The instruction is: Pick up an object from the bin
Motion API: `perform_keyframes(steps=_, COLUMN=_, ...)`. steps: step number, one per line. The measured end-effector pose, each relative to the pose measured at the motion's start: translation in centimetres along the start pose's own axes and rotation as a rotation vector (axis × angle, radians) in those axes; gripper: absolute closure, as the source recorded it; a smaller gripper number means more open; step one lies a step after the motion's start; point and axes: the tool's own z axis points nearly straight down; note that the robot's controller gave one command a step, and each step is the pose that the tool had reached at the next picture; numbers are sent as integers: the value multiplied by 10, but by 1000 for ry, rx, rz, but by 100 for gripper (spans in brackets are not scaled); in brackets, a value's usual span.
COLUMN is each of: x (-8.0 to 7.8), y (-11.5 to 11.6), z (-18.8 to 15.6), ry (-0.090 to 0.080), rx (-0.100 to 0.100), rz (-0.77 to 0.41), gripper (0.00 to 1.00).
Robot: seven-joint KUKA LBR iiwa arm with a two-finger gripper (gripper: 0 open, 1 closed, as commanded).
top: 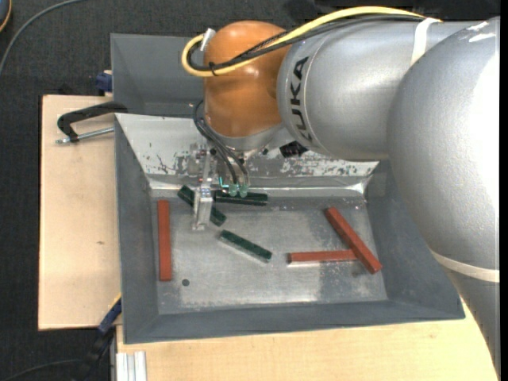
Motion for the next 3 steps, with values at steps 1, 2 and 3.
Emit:
perform_keyframes(steps=1, x=19, y=-107, z=96, ry=-3, rx=3, rz=-46, gripper=0)
perform_keyframes(steps=2, x=17, y=-101, z=92, ry=-9, rx=-1, rz=-51, gripper=100)
perform_keyframes(steps=3, x=10, y=-94, z=-47, ry=-22, rx=-2, rz=-78, gripper=100)
